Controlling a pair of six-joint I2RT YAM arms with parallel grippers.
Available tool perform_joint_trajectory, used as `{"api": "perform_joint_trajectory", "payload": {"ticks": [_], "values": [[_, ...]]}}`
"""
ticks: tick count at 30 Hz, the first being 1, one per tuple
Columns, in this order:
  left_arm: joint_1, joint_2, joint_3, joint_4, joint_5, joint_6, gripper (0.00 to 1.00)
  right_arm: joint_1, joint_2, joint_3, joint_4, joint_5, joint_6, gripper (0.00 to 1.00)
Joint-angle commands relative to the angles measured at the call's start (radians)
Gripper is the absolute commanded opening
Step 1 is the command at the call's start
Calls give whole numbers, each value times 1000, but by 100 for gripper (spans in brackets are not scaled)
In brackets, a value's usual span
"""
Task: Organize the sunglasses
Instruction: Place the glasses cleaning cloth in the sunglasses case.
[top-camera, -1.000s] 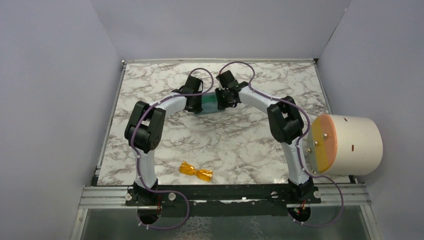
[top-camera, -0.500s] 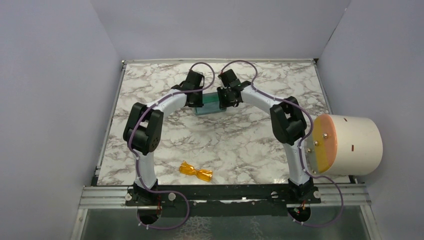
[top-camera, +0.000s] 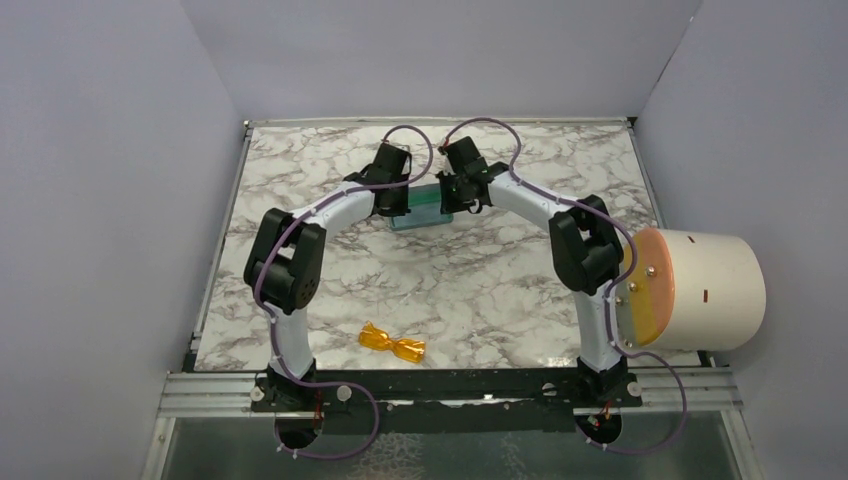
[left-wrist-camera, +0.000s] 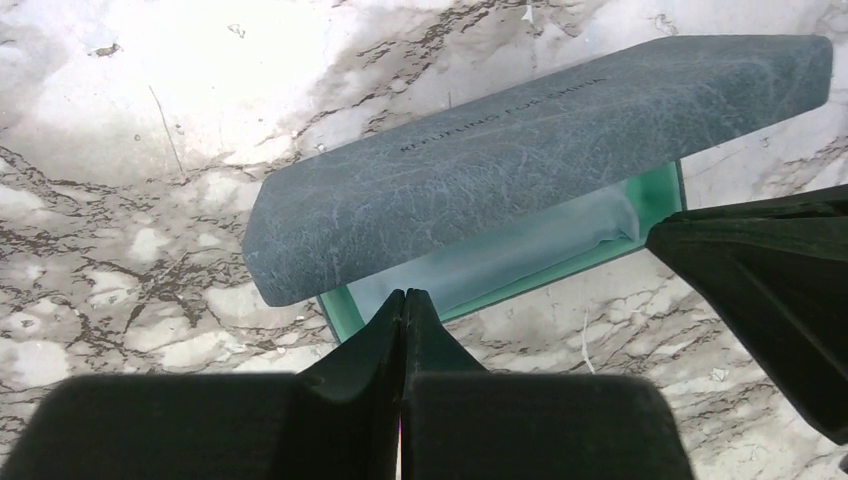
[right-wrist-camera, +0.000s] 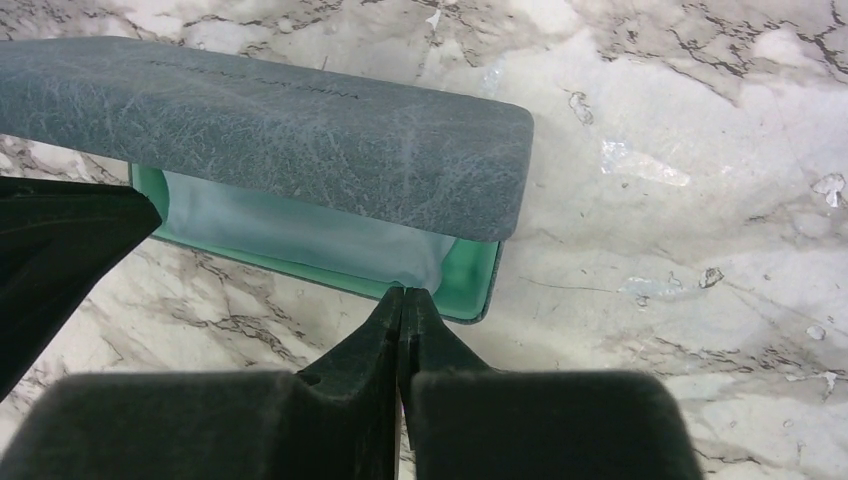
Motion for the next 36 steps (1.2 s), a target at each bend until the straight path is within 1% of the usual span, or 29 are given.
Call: {"api": "perform_joint_trajectory", "payload": {"ticks": [1, 6, 12, 16, 23, 28, 36], "values": [[-13, -45, -49, 61, 42, -23, 0, 5, -42, -19, 58, -51, 7, 1], [-23, -35, -98, 122, 77, -48, 0, 5, -33, -44, 100, -85, 29, 1], [-29, -22, -151, 203, 69, -76, 0, 6, -25, -81, 178, -124, 69, 1], [-31, -12, -156, 218, 62, -82, 0, 10, -14, -86, 211, -137, 84, 1], [-31, -30, -174, 260, 49, -87, 0, 15, 18, -76, 235, -120, 89, 1], [-31, -7, -168, 269, 41, -94, 0, 22, 44, -67, 240, -109, 93, 1], [-35, -10, -205, 304, -18, -98, 0, 30, 70, -86, 263, -70, 79, 1]]}}
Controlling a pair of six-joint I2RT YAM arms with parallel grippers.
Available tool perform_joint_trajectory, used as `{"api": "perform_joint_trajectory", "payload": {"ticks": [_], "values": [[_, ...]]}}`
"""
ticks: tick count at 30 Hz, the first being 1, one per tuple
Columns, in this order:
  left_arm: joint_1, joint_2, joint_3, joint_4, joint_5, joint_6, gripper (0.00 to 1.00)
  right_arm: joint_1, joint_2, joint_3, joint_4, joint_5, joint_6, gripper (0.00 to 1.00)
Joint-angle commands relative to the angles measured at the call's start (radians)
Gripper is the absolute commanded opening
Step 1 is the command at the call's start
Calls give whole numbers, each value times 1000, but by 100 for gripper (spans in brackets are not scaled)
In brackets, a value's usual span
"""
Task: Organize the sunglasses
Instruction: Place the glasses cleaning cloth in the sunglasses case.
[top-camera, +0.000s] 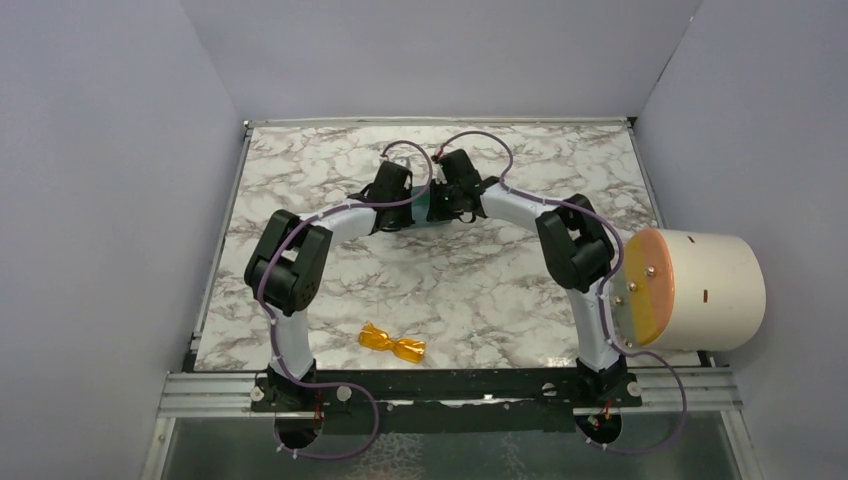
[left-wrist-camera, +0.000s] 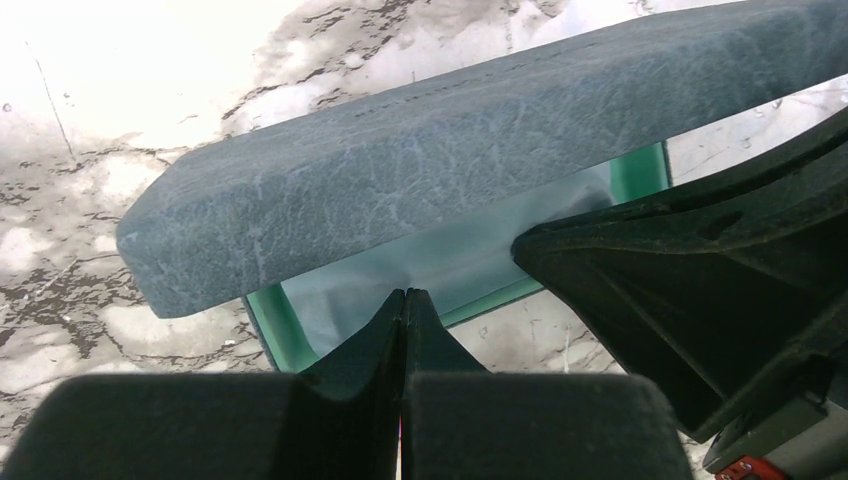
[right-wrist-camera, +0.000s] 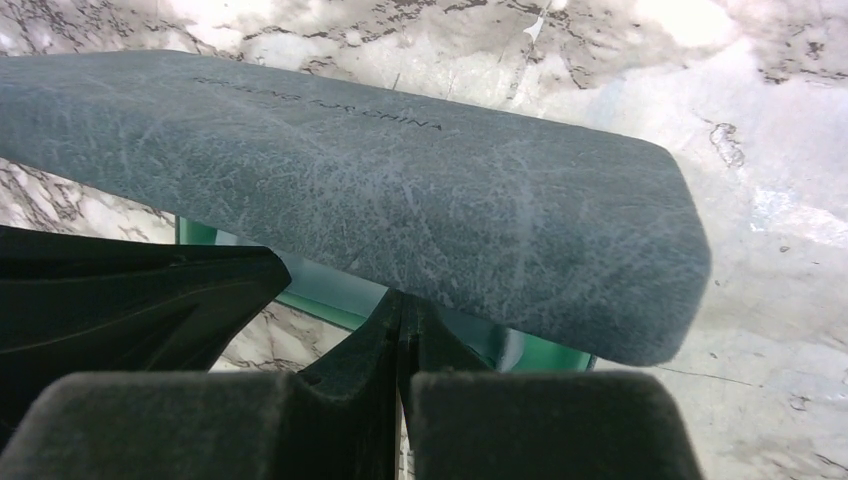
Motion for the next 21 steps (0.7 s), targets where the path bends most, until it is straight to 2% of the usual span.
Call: {"api": "perform_joint_trajectory", "payload": {"ticks": [1, 21], "values": [[-10, 4, -26, 47, -52, -9, 0, 8, 24, -6, 51, 38, -2, 1], [-11, 55, -40, 27, -87, 4, 0, 9, 15, -36, 91, 110, 8, 1]]}}
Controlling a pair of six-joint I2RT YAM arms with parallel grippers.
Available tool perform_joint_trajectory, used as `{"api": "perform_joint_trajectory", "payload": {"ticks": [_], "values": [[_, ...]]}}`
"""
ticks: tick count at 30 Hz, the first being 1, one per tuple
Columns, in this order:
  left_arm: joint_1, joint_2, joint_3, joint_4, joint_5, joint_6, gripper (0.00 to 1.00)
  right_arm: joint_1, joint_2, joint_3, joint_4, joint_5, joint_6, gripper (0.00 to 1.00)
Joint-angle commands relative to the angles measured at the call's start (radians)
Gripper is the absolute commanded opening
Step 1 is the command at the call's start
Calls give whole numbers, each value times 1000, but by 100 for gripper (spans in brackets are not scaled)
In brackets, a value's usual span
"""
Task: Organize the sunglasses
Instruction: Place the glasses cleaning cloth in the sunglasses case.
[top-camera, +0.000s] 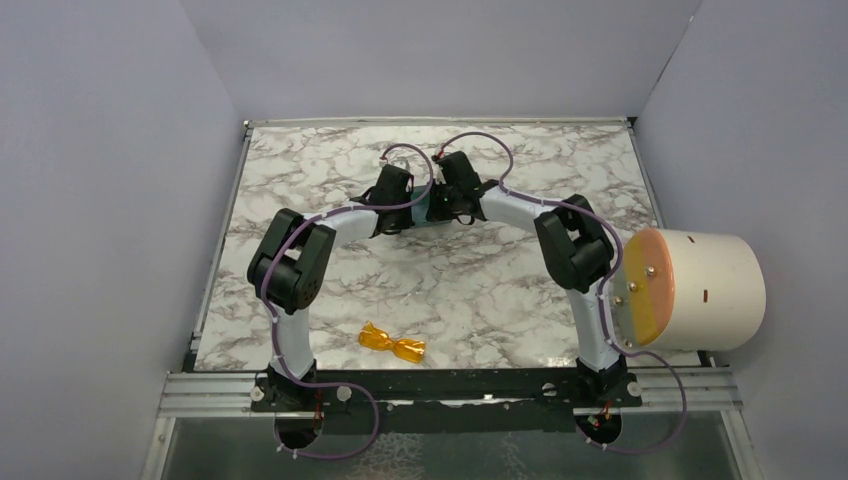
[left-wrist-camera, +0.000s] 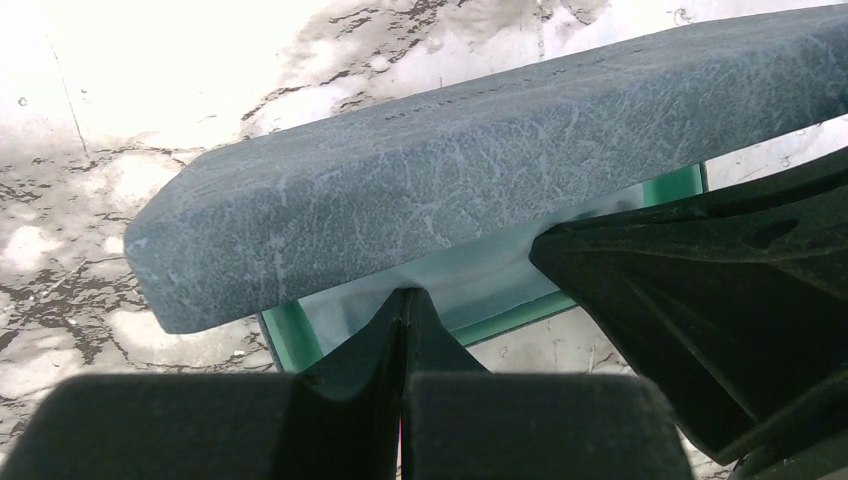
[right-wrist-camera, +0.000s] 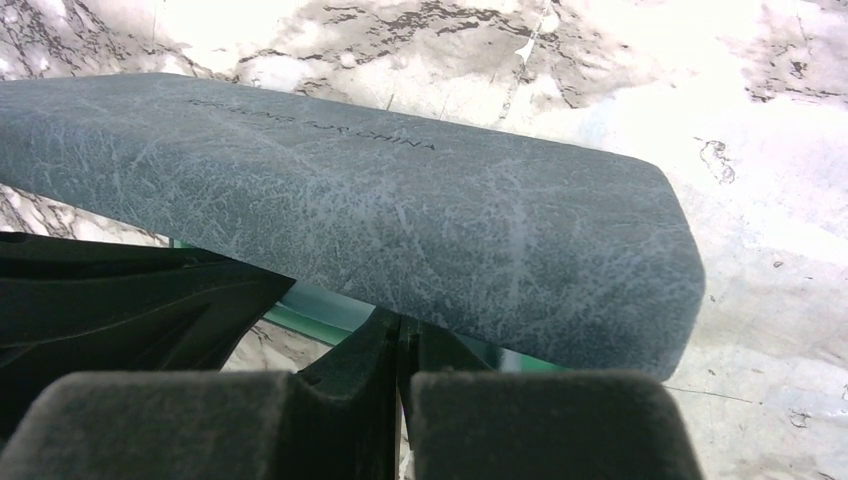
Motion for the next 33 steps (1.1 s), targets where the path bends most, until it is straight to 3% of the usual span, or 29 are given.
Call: {"api": "perform_joint_trajectory", "payload": {"ticks": [1, 12, 33], "values": [[-5, 35, -11, -20, -31, 4, 0, 5, 12, 0, 11, 75, -2, 1], [-5, 48, 0, -45, -28, 5, 0, 5, -11, -42, -15, 191, -28, 1], [-6, 53, 3, -61, -22, 6, 0, -1, -118, -113, -18, 190, -59, 1]]}}
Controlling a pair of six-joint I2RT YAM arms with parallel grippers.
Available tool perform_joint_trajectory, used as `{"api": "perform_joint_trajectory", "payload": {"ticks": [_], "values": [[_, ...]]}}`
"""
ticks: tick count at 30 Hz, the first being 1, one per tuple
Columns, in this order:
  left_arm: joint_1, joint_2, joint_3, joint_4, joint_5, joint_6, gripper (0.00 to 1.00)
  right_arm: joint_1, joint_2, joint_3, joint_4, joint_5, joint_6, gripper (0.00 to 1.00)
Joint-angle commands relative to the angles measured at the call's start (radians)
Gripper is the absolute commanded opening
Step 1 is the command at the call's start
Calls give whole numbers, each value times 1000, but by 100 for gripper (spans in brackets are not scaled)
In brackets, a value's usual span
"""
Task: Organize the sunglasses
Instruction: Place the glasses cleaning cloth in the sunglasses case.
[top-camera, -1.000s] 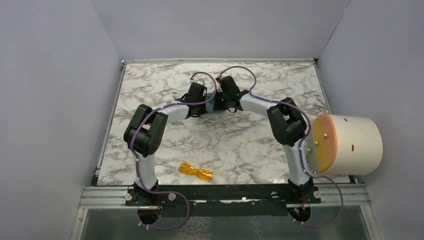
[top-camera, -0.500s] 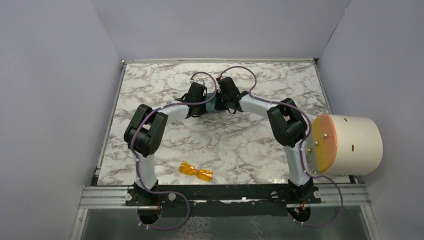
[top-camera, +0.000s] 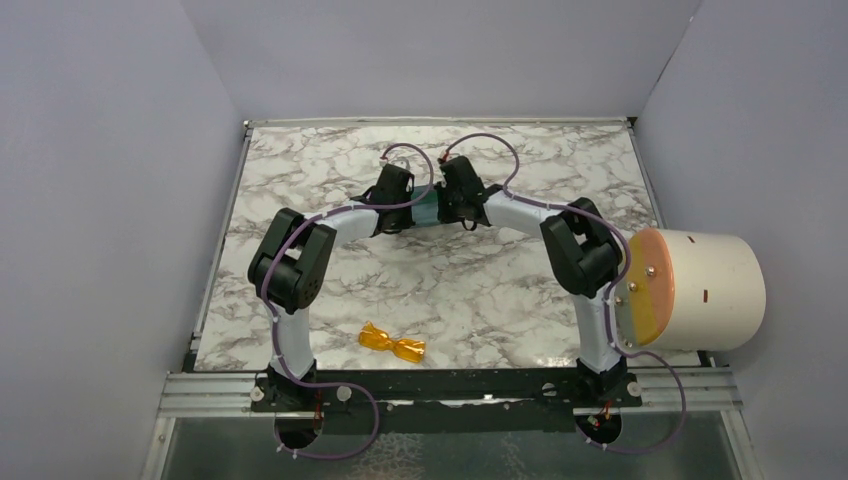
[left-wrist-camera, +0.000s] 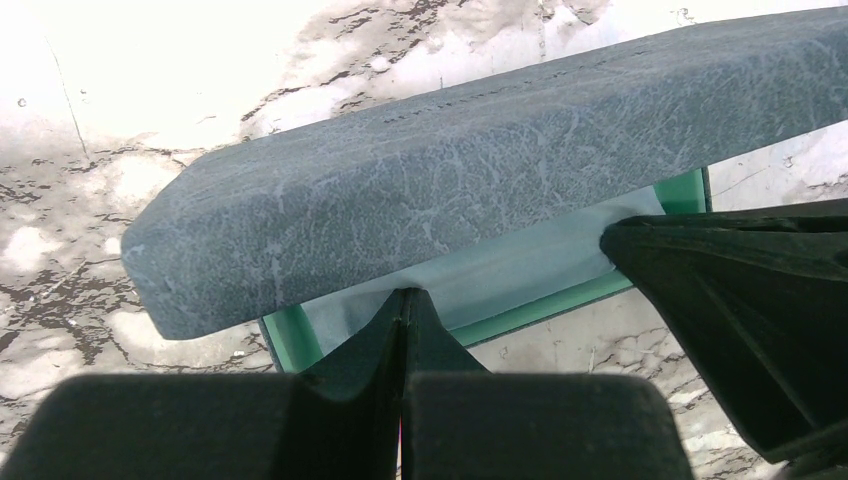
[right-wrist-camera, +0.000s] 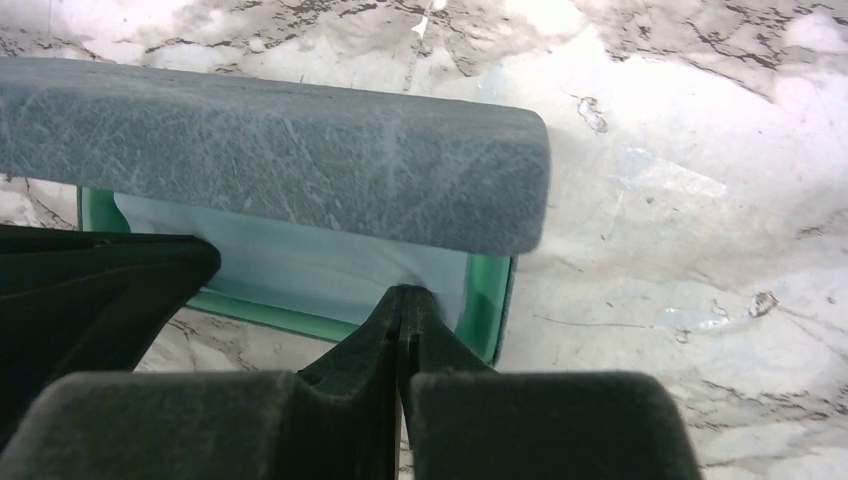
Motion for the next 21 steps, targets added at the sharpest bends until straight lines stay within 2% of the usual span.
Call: {"api": "perform_joint_trajectory", "payload": {"ticks": [1, 6, 21], "values": [[-5, 46, -6, -47, -19, 5, 0, -10, -66, -31, -24, 23, -14, 1], [-5, 45, -5, -47, -14, 7, 0, -10, -82, 0, -11, -1, -17, 1], [-5, 45, -3, -48, -9, 8, 0, -10, 22, 68, -11, -51, 0, 1]]}}
